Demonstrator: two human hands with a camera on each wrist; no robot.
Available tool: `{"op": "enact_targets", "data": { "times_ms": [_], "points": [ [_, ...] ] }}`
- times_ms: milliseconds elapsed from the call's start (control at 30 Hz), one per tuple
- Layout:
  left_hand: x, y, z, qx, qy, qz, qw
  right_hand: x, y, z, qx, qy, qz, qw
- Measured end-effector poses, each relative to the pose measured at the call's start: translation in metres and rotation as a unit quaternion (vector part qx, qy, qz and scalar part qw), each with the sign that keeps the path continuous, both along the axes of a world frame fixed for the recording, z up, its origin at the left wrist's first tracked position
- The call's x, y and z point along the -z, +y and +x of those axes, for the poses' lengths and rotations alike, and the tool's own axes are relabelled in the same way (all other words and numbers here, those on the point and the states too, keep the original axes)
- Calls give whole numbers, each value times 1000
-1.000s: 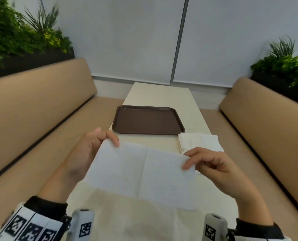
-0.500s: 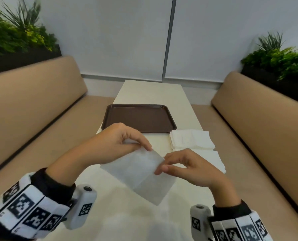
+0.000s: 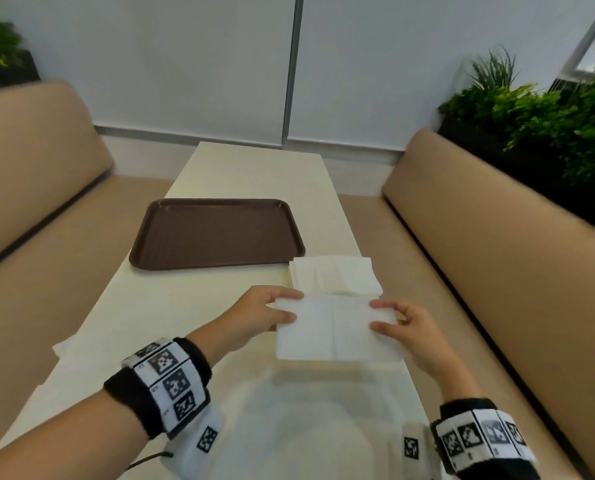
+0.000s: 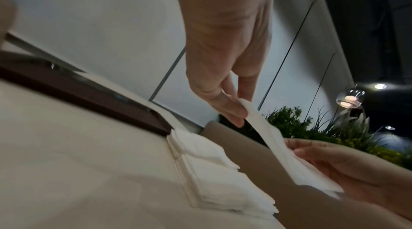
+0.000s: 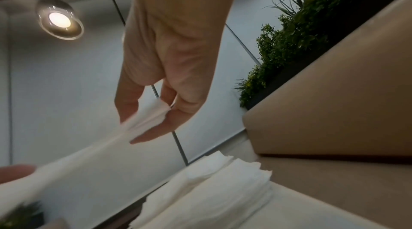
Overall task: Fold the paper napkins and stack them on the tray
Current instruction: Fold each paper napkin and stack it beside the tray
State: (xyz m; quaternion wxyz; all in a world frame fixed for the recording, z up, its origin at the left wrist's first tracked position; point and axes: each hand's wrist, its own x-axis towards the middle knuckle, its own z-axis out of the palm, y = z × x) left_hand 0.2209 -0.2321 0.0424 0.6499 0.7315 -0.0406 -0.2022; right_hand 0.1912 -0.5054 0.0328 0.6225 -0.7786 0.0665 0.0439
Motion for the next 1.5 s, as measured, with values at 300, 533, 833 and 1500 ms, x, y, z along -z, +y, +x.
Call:
{"op": "enact_targets", "data": {
  "times_ms": [300, 533, 833, 1500],
  "points": [
    [75, -65, 72, -35, -23, 171, 984, 41, -30, 79, 18, 60, -255, 965],
    [107, -76, 71, -2, -109, 300, 948, 64, -14, 77, -21, 97, -382, 919],
    [60, -17, 6, 47, -117, 283, 951, 22, 47, 52, -61, 97, -585, 803],
    [65, 268, -266, -356, -10, 126, 926, 65, 297, 47, -235, 45, -479, 844]
  ]
}}
